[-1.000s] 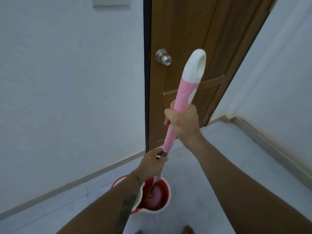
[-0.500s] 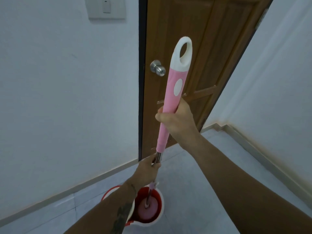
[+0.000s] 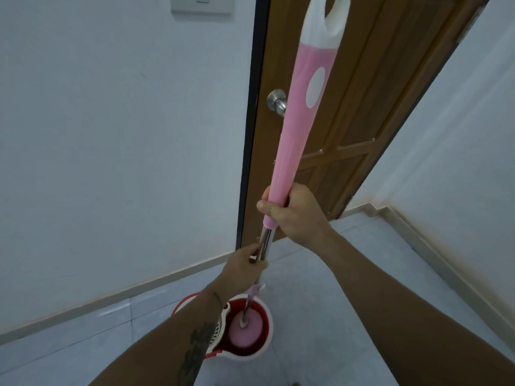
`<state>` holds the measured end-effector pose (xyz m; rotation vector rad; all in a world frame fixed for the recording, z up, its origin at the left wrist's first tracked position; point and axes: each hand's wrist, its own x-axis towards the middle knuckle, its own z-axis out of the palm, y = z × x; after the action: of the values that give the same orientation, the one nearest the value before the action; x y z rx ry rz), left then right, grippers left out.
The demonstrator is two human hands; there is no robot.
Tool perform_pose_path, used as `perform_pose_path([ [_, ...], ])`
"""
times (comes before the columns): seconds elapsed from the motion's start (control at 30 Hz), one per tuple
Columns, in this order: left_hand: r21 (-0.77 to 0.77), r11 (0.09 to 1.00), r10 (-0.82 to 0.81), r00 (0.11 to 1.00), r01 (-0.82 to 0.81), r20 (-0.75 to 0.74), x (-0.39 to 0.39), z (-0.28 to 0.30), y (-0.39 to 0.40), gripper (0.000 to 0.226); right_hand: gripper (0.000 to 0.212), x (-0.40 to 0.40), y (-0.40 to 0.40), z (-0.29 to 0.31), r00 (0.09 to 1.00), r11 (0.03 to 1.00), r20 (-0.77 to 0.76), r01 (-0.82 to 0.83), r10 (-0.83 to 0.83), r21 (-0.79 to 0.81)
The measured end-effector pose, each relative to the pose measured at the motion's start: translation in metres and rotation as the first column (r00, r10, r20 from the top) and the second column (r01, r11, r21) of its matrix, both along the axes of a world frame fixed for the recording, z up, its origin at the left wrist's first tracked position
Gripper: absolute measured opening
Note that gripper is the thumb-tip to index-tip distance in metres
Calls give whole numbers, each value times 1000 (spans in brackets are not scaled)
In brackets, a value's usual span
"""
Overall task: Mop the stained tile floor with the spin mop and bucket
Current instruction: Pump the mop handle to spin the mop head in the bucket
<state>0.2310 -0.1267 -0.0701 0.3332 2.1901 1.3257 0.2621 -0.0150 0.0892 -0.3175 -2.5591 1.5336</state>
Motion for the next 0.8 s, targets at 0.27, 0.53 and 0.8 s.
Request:
perform_pose_path([
  [0.27, 22, 997, 72, 997, -73, 38, 0, -10, -9, 10, 28, -7, -7, 16, 996, 995, 18, -93, 93, 21],
  [0.53, 21, 992, 128, 991, -128, -34, 6, -16, -24, 25, 17, -5, -20, -5, 986, 978, 86, -154, 143, 138],
  [0.8, 181, 977, 108, 994, -113, 36, -2, 3, -19, 9, 14, -24, -9, 63, 970, 948, -26, -232, 243, 218],
])
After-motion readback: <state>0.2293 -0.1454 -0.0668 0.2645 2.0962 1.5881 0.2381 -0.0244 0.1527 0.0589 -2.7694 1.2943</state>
